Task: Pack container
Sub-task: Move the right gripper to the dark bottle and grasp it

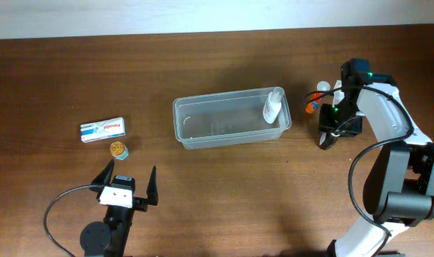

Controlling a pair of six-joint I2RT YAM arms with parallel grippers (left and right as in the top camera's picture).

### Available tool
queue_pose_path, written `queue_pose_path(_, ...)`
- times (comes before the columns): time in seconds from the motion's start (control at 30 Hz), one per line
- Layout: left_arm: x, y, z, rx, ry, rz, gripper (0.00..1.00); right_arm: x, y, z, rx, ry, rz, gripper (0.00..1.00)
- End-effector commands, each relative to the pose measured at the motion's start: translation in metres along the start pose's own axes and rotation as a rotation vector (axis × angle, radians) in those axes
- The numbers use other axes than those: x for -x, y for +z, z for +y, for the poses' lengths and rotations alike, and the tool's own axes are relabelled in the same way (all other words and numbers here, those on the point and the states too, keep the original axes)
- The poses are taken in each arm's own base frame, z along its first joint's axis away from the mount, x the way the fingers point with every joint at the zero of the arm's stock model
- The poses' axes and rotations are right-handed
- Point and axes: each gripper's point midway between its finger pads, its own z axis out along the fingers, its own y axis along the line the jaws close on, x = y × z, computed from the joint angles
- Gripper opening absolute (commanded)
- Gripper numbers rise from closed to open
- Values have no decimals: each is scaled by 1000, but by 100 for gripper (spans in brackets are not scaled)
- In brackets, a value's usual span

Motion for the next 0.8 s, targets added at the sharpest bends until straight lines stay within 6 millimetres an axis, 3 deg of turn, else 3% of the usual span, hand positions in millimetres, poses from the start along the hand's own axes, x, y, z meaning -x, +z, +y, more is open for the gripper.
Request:
queue_pose_path(0.0, -2, 0, -1, -8, 16, -2, 100, 0, -4, 1, 6, -3, -11, 37)
queue_pose_path(0.17, -2, 0, -1, -8, 16, -2, 100, -3, -4, 1, 5, -3, -1, 29)
queue_pose_path(0.4, -2, 0, -1, -8, 16, -2, 100, -3, -20, 1, 8, -4, -32, 28)
queue_pose_path(0.53, -2, 0, -1, -8, 16, -2, 100, 1, -52, 3, 14, -7, -107, 28)
queue_pose_path(0.77, -2, 0, -1, -8, 16, -2, 100, -1, -131, 13, 55, -27, -290, 29)
